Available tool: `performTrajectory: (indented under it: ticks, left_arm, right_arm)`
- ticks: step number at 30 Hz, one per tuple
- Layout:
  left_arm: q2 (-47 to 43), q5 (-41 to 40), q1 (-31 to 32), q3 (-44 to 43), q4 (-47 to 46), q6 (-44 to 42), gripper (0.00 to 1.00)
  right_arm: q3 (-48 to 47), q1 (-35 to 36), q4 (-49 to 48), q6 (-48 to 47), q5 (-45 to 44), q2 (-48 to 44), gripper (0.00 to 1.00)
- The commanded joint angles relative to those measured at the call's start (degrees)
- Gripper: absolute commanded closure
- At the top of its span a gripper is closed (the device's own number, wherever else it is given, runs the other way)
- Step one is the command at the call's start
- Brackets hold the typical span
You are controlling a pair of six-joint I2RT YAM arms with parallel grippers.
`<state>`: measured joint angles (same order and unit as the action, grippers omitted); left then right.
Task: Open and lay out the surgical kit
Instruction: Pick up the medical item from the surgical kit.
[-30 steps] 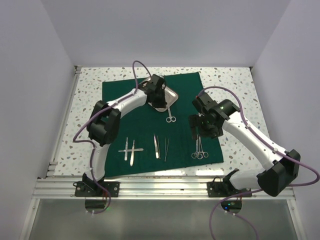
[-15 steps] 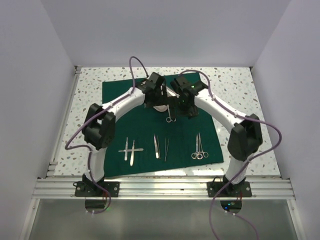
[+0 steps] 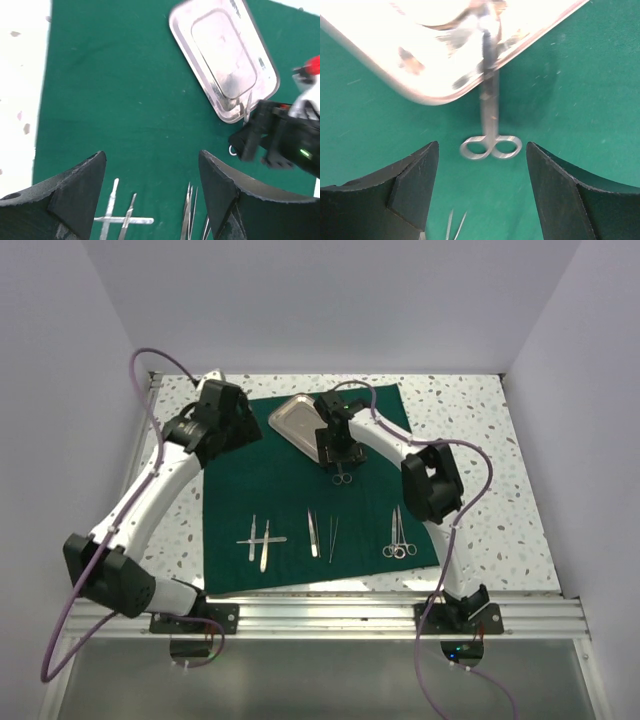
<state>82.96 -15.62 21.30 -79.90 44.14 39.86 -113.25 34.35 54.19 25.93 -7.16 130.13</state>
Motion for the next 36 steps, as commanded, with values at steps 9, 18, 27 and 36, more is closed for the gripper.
performTrajectory:
  ticks: [9,18,27,36]
  left_arm:
    - [-10.09,-1.08,-1.52,4.05,7.45,-0.66,0.22]
    - [-10.97,-1.26,-1.52,3.52,10.35,-1.36,0.23]
    - [-11.15,-1.26,-1.52,4.49,10.44,-1.54,0.24]
    - [-9.05,-1.61,-1.52,6.16,6.4,-2.94,0.24]
  right_arm:
    - [-2.85,-0.86,-2.87,1.22,-3.04,3.91,0.32]
    - [-4.34,-0.86,-4.62,1.84,-6.11,6.89,0.5]
    - [-3.03,-0.95,-3.66,1.32,-7.34,5.15,1.0]
    - [5.66,-1.3,0.38,0.08,-10.77,-14.17,1.0]
